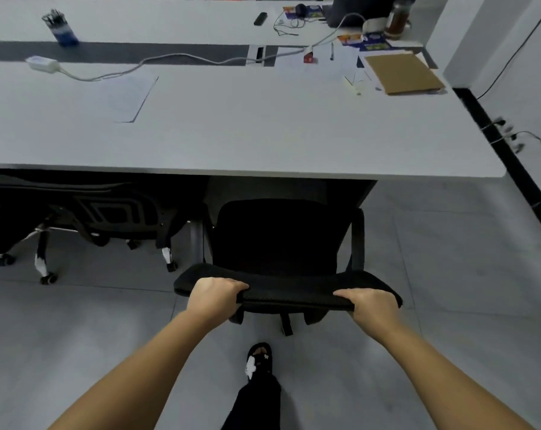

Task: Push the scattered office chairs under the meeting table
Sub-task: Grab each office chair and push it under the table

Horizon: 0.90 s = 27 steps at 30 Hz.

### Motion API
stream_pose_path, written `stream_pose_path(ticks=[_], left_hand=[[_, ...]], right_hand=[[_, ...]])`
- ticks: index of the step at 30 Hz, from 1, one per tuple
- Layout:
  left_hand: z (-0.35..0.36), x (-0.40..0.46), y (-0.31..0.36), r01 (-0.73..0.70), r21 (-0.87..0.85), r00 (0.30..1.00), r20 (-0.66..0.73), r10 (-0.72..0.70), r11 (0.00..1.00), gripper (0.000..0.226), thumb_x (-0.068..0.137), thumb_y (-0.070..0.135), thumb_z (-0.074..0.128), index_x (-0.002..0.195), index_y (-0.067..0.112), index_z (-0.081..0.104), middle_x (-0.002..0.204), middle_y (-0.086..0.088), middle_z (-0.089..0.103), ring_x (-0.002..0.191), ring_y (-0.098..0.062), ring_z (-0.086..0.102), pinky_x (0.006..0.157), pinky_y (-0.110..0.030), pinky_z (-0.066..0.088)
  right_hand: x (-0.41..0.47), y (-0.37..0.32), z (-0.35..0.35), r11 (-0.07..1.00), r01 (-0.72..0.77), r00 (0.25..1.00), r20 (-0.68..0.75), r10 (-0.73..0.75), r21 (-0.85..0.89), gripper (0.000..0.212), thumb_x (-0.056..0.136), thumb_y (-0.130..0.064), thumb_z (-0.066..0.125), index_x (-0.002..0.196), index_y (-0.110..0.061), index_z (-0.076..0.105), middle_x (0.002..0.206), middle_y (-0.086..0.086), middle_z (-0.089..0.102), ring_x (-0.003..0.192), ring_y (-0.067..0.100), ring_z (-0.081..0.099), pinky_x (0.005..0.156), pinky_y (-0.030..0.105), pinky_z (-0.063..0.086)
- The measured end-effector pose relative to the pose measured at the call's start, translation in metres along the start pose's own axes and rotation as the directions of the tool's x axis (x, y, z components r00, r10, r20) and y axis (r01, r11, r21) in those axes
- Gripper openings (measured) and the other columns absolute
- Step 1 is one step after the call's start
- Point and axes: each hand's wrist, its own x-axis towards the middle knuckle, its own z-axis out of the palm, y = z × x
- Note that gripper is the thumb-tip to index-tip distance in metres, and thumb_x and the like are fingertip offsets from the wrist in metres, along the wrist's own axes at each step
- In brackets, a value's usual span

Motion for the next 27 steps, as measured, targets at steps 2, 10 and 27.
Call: stream_pose_path(ticks=[2, 10, 27], left_hand=[[-0.009, 0.023, -0.018, -0.011, -0.006, 1.0, 0.01, 0.011, 1.0, 0.041, 0.09, 0.03, 0.048, 0.131, 0.037, 0.046, 0.128, 0.013, 0.058, 0.115, -0.01, 0.053, 0.084, -0.026, 0.043], [-0.035, 0.11, -0.069, -0.079, -0.004, 0.996, 0.042, 0.08, 0.997, 0.039, 0.091, 0.029, 0.045, 0.13, 0.035, 0.047, 0.128, 0.011, 0.059, 0.116, -0.013, 0.054, 0.084, -0.03, 0.044], [-0.077, 0.252, -0.056, 0.014, 0.03, 1.0, 0.018, -0.014, 0.999, 0.04, 0.088, 0.034, 0.049, 0.128, 0.04, 0.047, 0.124, 0.012, 0.061, 0.112, -0.015, 0.056, 0.082, -0.028, 0.044]], right_hand=[[0.025, -0.001, 0.003, 0.999, 0.001, 1.0, -0.009, -0.001, 0.035, 0.045, 0.044, -0.008, 0.088, 0.08, -0.03, 0.074, 0.069, -0.01, 0.073, 0.058, 0.01, 0.068, 0.045, 0.015, 0.046], [0.108, 0.002, 0.004, 0.999, -0.022, 1.0, 0.01, 0.022, 0.032, 0.046, 0.046, -0.005, 0.087, 0.078, -0.034, 0.073, 0.062, -0.013, 0.07, 0.05, 0.007, 0.063, 0.037, 0.014, 0.043], [0.261, 0.098, -0.027, 0.999, 0.017, 0.988, 0.154, -0.012, -0.033, 0.034, 0.078, -0.011, 0.061, 0.096, -0.039, 0.068, 0.074, -0.008, 0.072, 0.063, 0.016, 0.063, 0.049, 0.024, 0.035]])
